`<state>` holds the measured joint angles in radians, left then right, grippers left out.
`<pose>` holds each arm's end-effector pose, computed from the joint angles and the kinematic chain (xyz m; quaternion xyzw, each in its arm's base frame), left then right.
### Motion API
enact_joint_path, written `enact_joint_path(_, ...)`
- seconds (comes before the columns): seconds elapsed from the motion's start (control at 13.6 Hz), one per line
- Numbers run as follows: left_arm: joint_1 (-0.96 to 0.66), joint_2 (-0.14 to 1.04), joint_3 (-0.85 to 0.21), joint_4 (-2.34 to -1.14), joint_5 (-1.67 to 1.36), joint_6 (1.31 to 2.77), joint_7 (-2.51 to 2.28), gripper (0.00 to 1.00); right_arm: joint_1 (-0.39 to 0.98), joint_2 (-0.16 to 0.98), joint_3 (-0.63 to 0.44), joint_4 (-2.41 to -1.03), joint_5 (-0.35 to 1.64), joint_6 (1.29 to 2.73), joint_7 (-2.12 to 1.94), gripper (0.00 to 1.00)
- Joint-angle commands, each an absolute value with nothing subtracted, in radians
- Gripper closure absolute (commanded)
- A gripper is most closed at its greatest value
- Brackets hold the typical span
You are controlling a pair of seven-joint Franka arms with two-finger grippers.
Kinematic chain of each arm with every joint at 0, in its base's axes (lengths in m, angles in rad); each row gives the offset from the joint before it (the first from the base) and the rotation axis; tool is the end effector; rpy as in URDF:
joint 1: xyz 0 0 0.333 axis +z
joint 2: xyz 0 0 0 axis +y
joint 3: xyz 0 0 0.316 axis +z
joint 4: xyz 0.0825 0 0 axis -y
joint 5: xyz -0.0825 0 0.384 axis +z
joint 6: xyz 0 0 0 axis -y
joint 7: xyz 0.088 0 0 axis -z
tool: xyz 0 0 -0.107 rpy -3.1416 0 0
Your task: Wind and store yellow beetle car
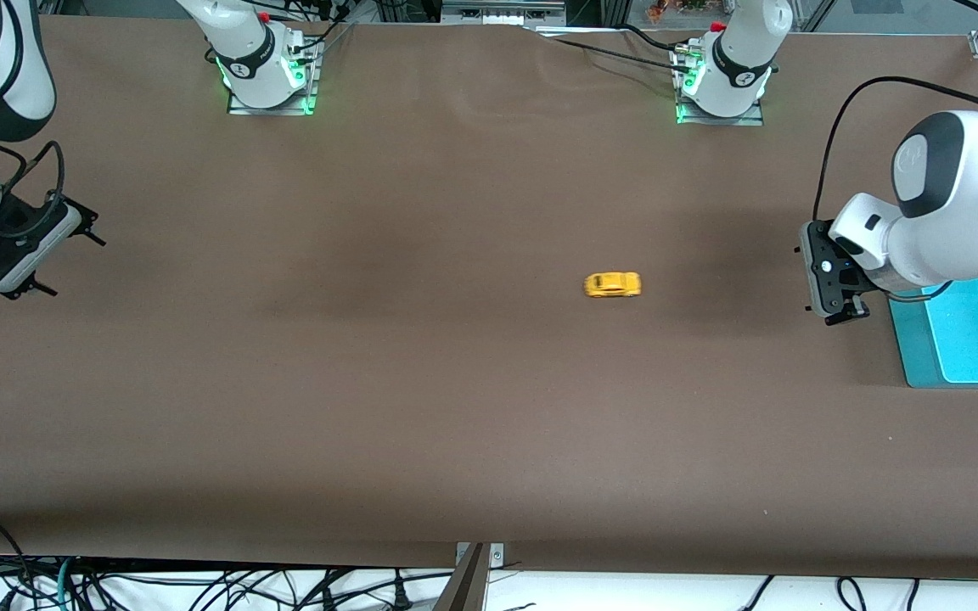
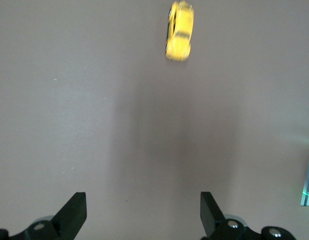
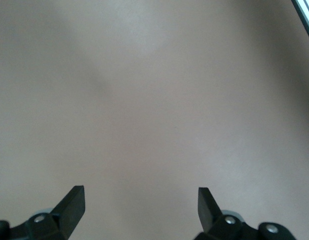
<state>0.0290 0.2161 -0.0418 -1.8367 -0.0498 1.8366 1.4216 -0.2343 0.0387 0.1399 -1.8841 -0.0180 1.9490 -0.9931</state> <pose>0.5898 -0.0104 0.3959 0.7549 -0.6463 -0.0642 0.0909 0.5715 -0.0562 0.4862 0.8993 0.4371 0.0084 0.0118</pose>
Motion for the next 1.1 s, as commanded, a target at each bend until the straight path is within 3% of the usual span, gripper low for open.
enact_joint_path(0.0, 0.034, 0.178, -0.048, -1.925, -0.012, 1.893, 1.448, 0.0, -0.193, 0.006, 0.121, -1.844, -0.005, 1.847, -0.719, 0.0)
enact_joint_path(0.51, 0.032, 0.127, -0.049, -2.187, -0.011, 2.146, 1.46, 0.0, -0.129, -0.055, 0.123, -1.755, 0.012, 1.678, -0.246, 0.0)
enact_joint_path(1.03, -0.027, 0.141, -0.066, -2.327, -0.012, 2.376, 1.47, 0.0, -0.106, -0.06, 0.124, -1.733, 0.057, 1.646, -0.137, 0.0)
